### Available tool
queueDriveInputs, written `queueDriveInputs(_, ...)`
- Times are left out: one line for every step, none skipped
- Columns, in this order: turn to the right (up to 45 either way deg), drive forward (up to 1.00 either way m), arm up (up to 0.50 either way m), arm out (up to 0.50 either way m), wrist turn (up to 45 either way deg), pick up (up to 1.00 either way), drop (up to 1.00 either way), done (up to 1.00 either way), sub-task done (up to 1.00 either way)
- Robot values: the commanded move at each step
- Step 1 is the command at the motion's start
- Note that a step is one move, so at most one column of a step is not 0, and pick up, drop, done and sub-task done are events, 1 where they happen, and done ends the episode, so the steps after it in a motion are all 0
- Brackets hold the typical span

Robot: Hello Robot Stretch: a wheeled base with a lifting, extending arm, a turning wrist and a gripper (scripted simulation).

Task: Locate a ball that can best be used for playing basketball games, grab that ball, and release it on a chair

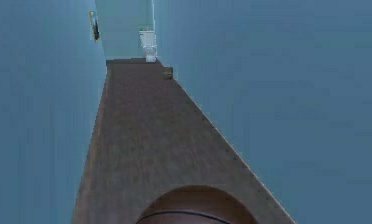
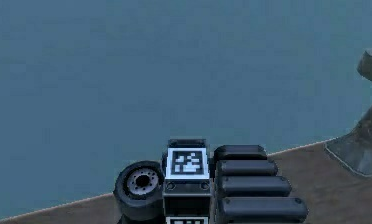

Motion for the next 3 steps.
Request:
queueDriveInputs(45.0,0.0,0.0,0.0,0.0,0.0,0.0,0.0,0.0)
queueDriveInputs(27.0,0.0,0.0,0.0,0.0,0.0,0.0,0.0,0.0)
queueDriveInputs(0.0,0.1,0.0,0.0,0.0,0.0,0.0,0.0,0.0)
